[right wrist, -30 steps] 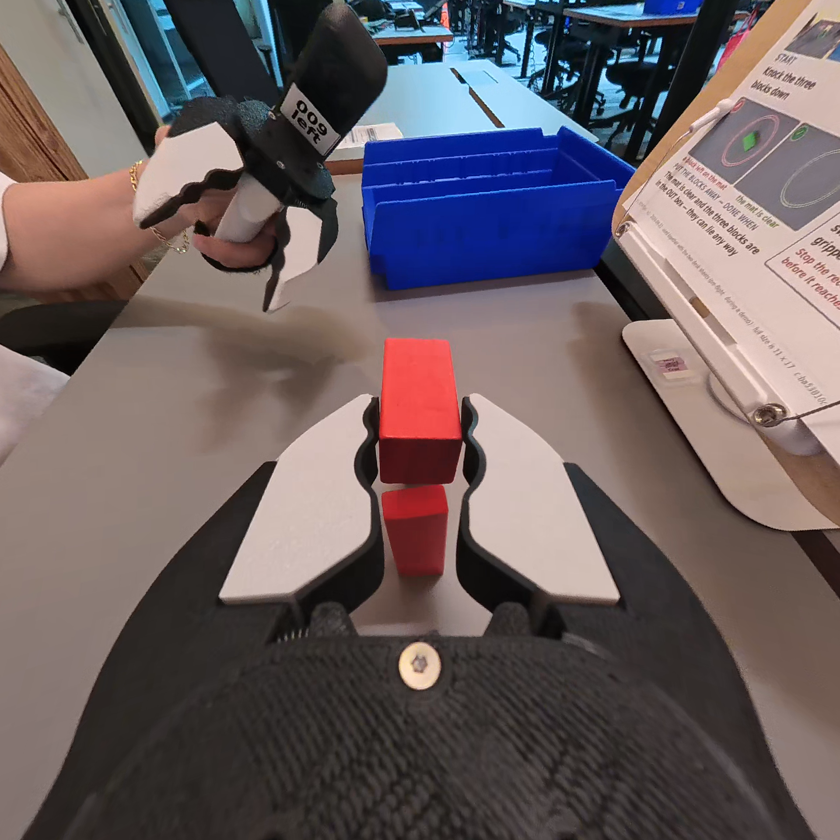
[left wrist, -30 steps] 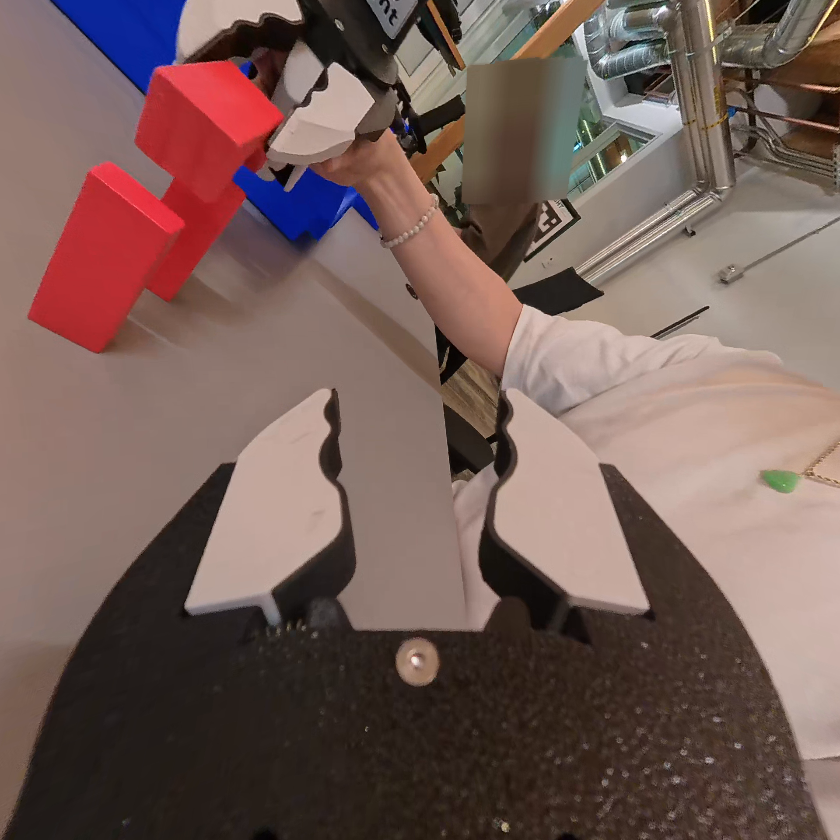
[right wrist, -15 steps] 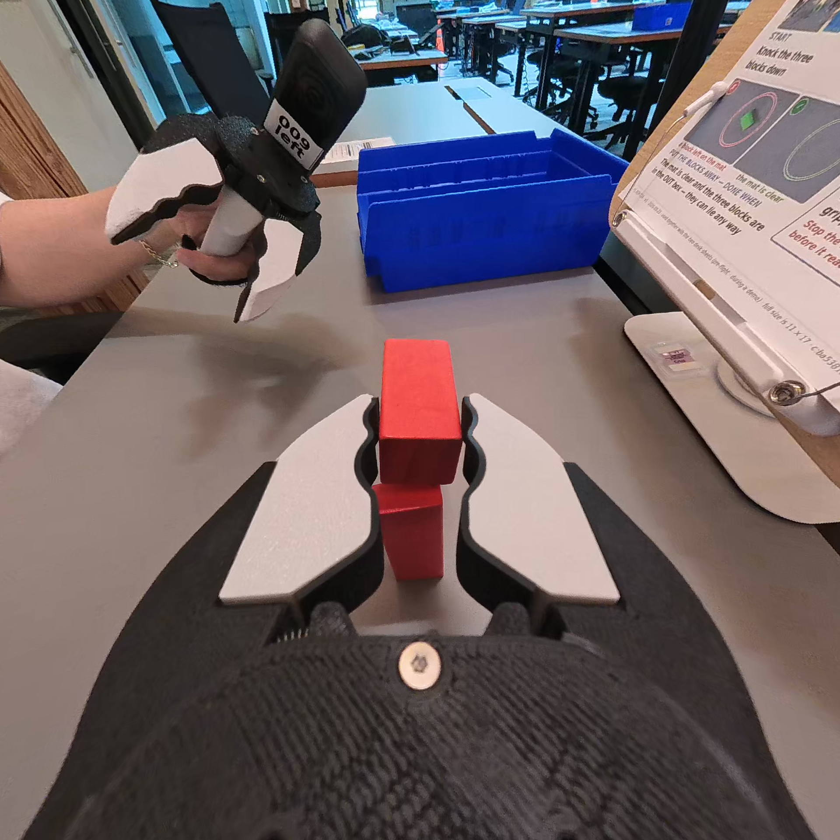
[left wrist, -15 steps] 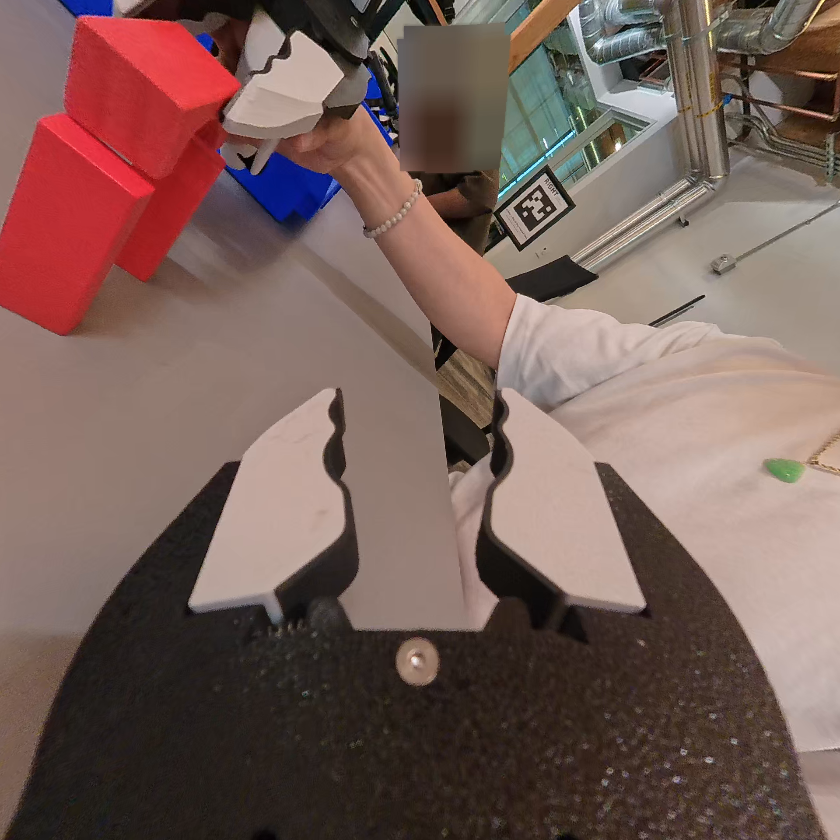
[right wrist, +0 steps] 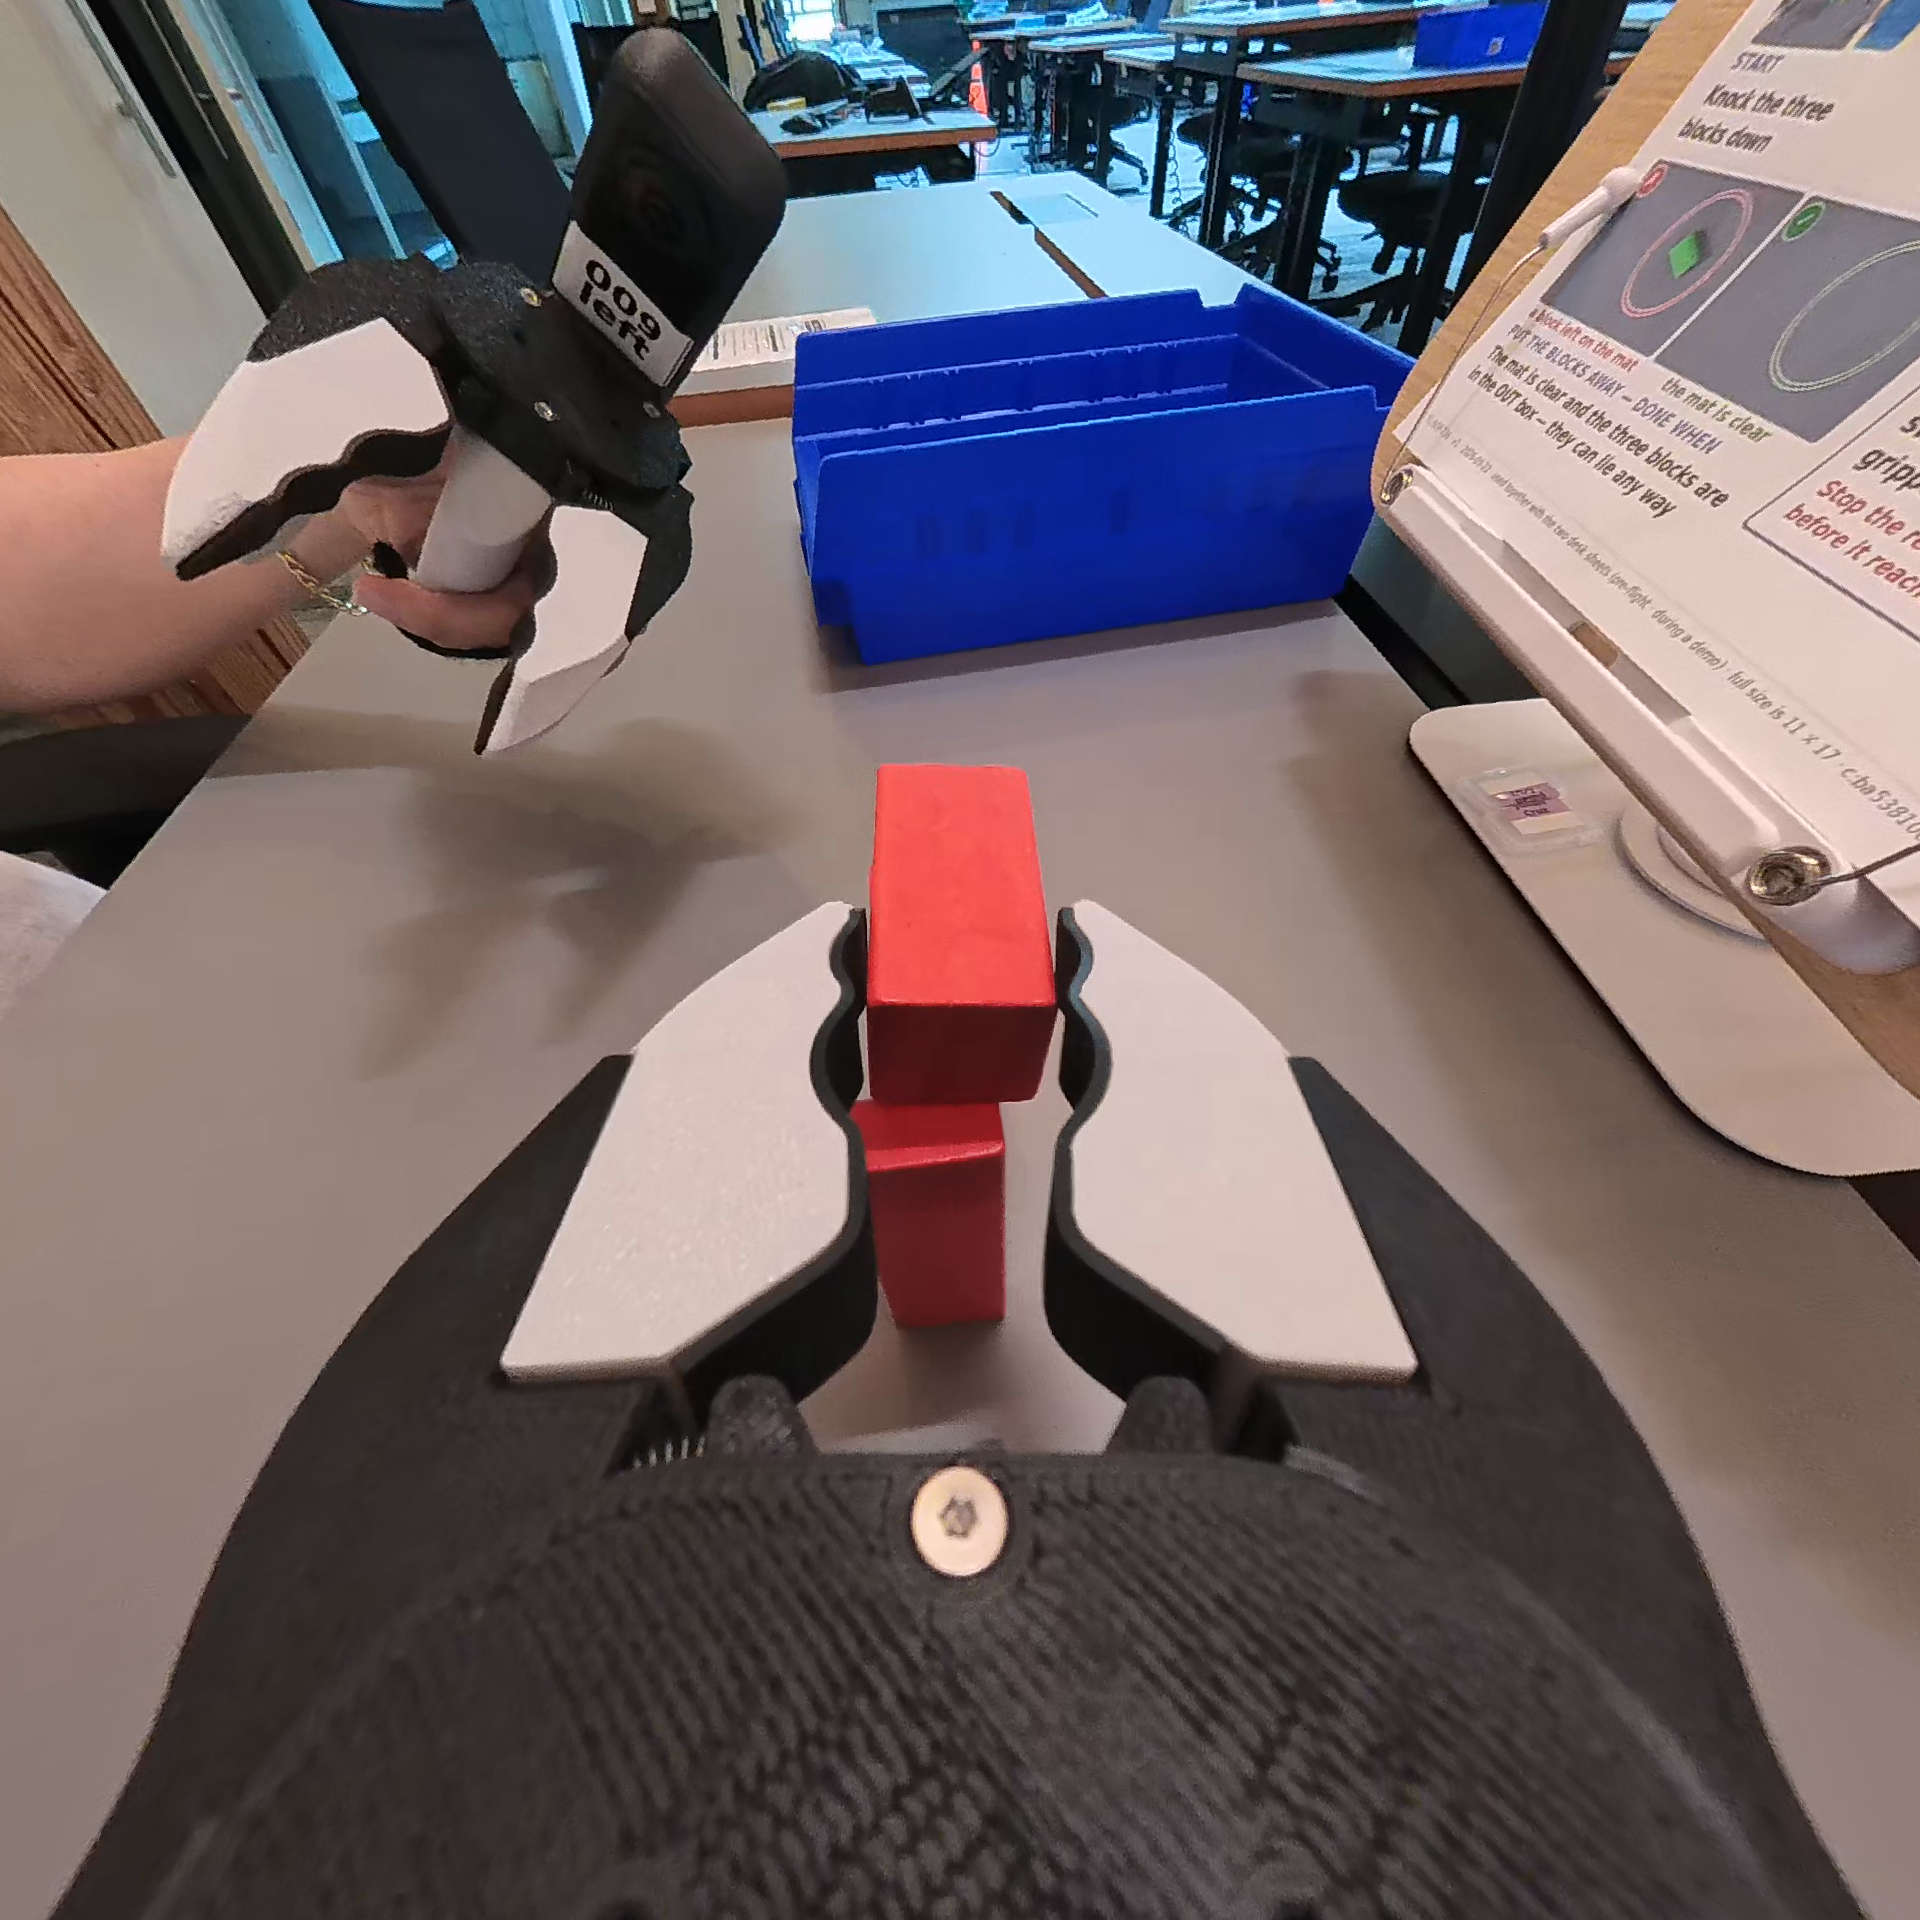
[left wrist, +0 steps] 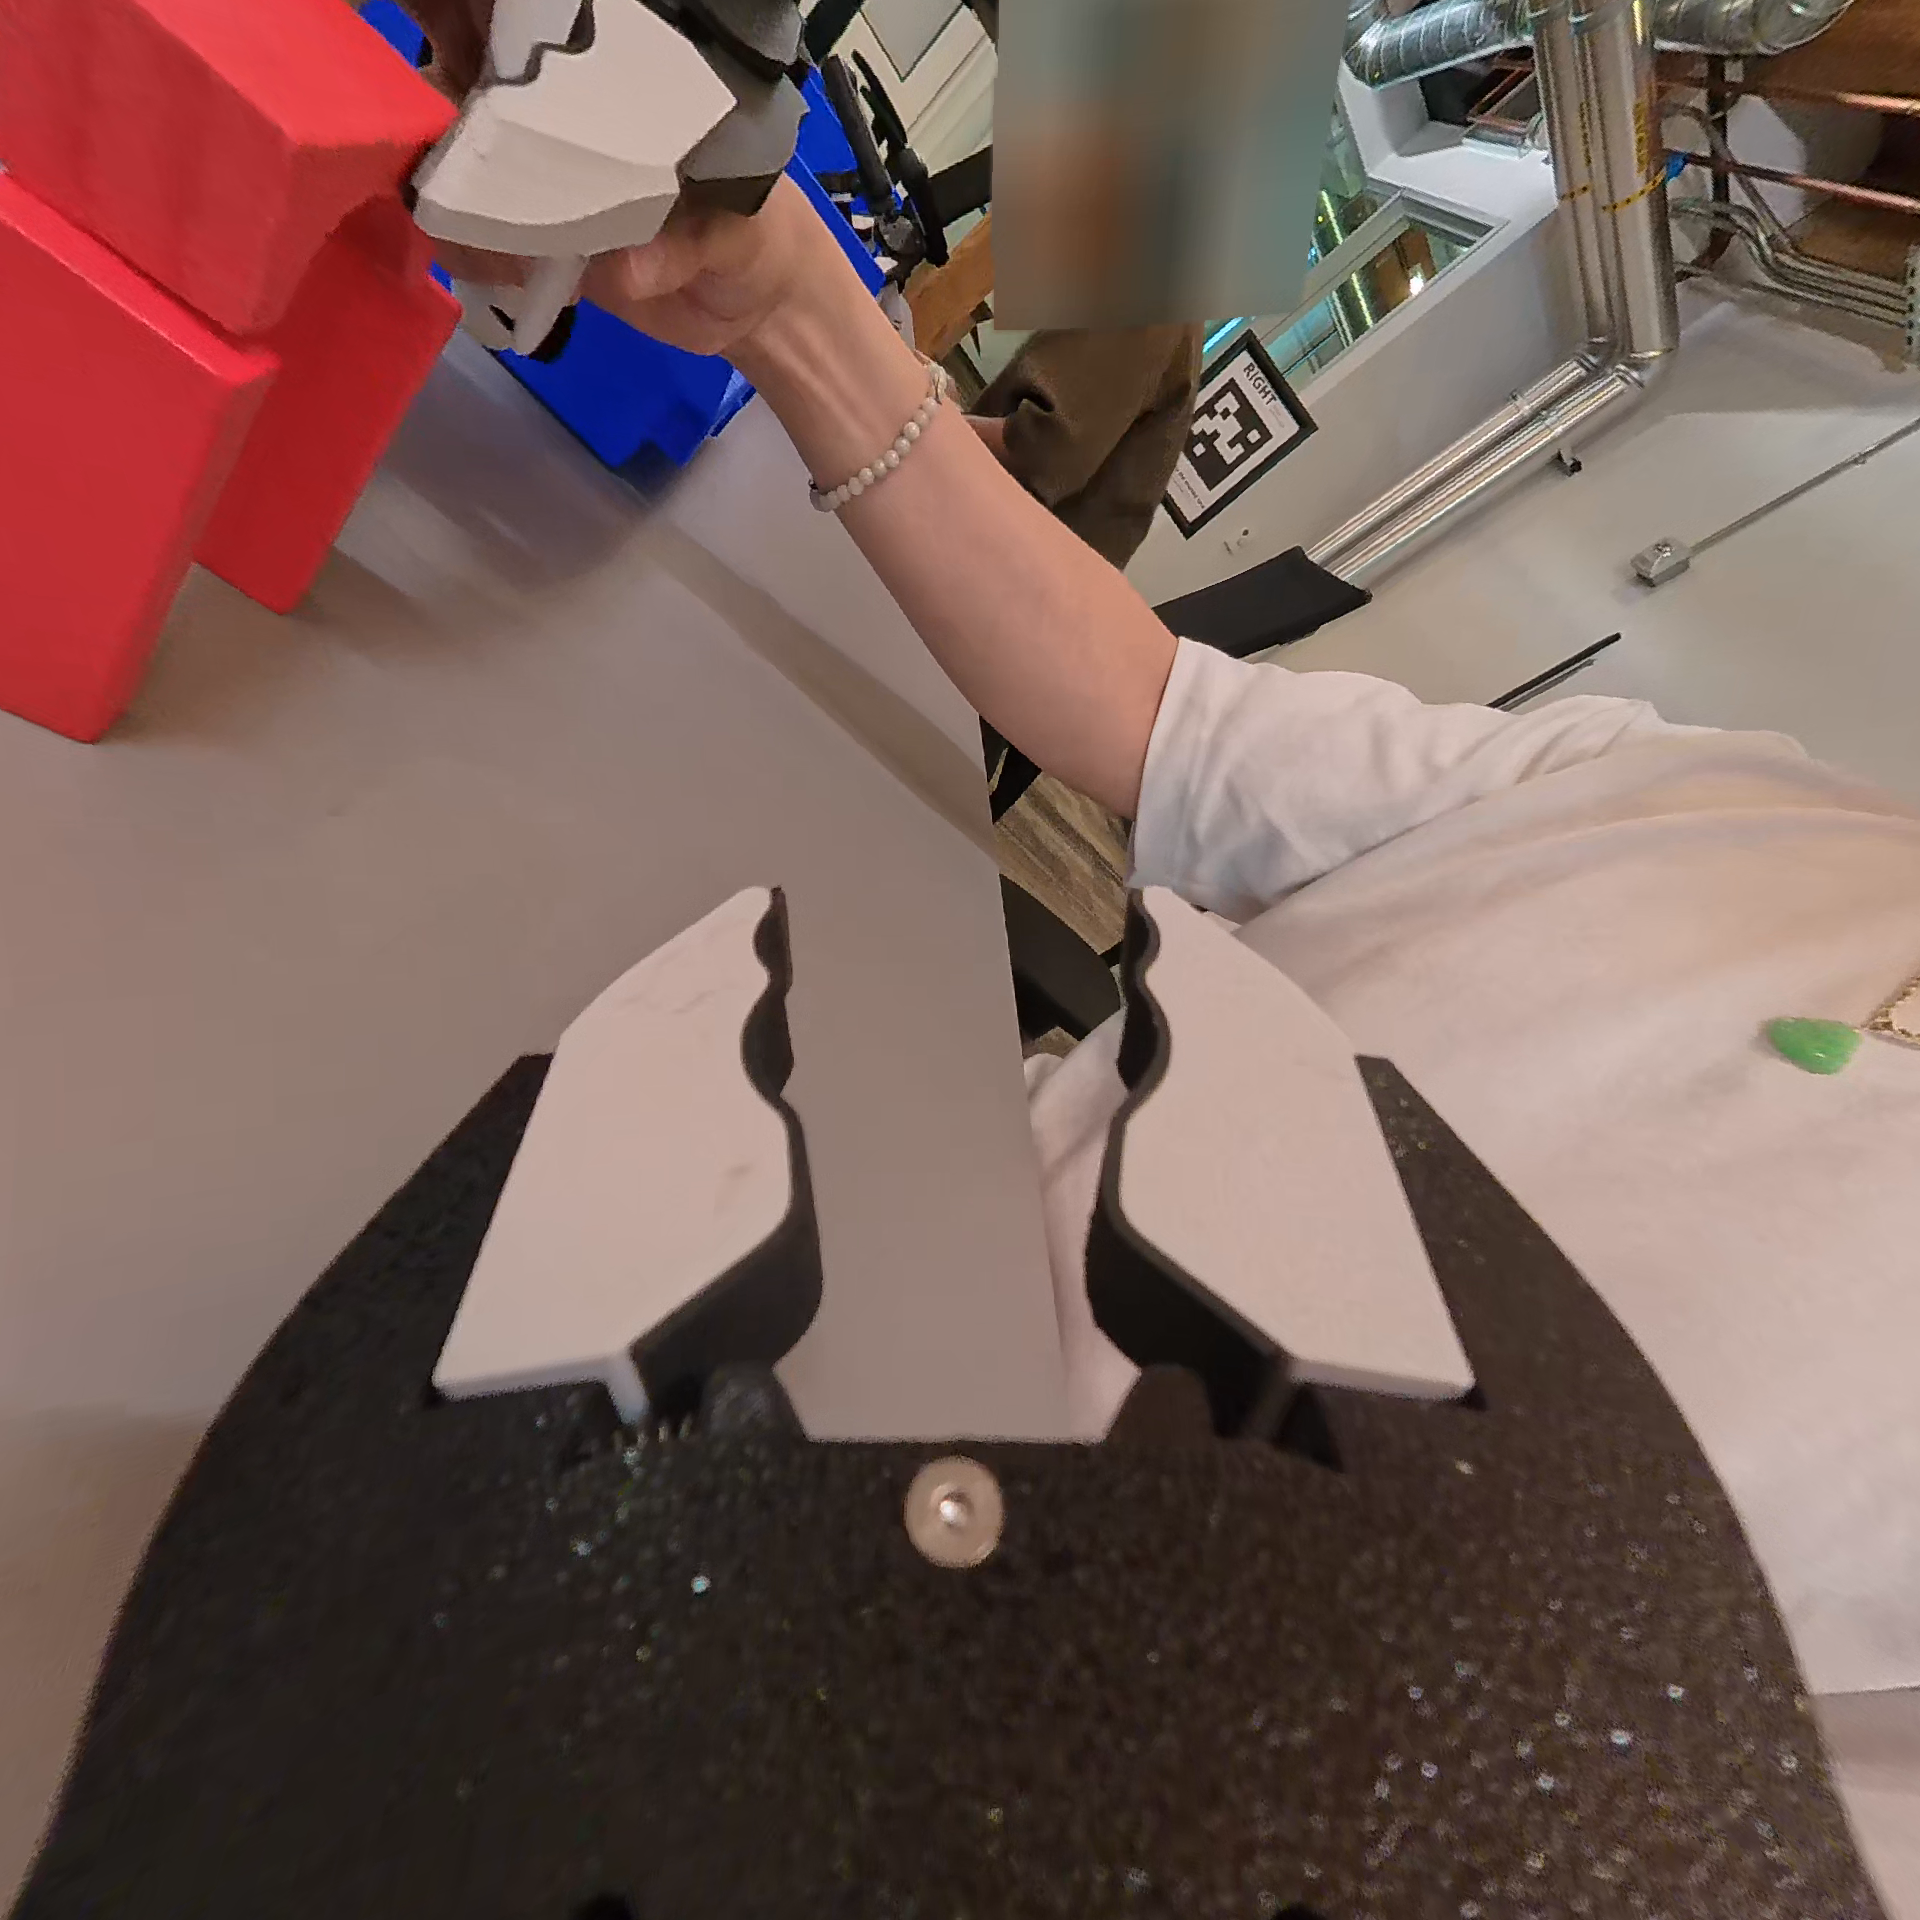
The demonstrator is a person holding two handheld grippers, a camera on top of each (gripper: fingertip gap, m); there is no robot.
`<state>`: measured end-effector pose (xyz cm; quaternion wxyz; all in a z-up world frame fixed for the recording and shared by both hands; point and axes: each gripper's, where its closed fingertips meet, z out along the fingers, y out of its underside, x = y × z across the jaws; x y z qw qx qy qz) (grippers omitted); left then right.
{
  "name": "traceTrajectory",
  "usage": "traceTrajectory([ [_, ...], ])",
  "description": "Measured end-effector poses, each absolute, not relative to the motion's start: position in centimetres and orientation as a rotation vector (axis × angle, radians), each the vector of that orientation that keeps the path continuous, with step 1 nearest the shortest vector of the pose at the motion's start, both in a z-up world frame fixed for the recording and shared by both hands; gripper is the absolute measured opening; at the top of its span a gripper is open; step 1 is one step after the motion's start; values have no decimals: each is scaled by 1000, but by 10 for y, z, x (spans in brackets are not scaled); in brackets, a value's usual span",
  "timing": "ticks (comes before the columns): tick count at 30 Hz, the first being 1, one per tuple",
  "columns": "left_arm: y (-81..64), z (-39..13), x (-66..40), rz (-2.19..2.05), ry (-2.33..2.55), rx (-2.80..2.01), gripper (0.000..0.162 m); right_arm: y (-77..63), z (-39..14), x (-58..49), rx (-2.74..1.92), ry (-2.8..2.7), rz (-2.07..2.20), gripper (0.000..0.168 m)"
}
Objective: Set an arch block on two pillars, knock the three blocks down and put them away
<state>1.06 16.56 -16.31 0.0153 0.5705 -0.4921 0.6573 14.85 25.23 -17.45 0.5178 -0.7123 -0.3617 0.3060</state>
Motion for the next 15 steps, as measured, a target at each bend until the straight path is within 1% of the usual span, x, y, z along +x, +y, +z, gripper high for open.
traceTrajectory([
  [15,162,-165,9,2034,-1540,1766,60,247,-175,147,-1710,-918,733,35],
])
